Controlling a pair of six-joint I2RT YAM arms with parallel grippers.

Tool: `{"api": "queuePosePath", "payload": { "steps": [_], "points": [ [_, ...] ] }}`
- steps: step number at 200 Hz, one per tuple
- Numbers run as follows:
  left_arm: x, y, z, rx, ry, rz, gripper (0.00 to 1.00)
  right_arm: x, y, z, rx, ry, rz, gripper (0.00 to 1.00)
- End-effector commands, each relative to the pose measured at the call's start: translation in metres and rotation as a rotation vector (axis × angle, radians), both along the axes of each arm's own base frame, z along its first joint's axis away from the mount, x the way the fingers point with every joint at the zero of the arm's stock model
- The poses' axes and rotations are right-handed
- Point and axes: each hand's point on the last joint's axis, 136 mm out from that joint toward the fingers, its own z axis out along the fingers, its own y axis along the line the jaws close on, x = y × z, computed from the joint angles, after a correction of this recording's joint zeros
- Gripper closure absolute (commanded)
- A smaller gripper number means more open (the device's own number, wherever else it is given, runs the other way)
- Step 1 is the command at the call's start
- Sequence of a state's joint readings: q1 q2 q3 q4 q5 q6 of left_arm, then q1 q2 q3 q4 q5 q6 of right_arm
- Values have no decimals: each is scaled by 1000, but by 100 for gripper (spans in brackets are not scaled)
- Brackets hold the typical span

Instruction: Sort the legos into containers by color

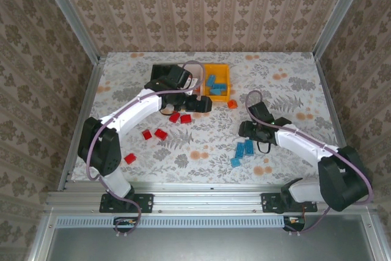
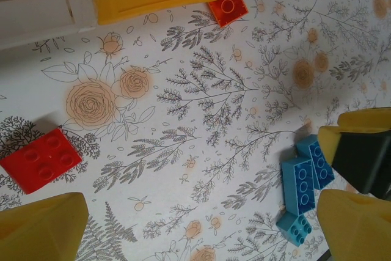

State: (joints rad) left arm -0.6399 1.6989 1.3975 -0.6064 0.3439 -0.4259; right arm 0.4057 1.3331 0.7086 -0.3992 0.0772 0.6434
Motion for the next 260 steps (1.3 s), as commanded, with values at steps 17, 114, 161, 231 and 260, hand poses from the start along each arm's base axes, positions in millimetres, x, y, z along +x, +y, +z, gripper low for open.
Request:
{"api": "queuePosePath", "payload": {
  "steps": [17,114,161,231,260],
  "points": [
    [0,2,19,-15,-28,-10,2,-11,-5,-27,-67,116,47,39],
    [0,2,17,-11,-24,-9,2,-47,-41,-31,-136,199,-76,47],
    [0,1,16,-14,-18,-11,2,-60,-20,-38,-20,223,-80,49],
    [-1,2,24,-23,-35,-11,2,-54,-6,-42,43,244,-94,52],
    [-1,4,27,-19,-50,-11,1,-50,-2,-44,64,241,-104,60]
  ]
}}
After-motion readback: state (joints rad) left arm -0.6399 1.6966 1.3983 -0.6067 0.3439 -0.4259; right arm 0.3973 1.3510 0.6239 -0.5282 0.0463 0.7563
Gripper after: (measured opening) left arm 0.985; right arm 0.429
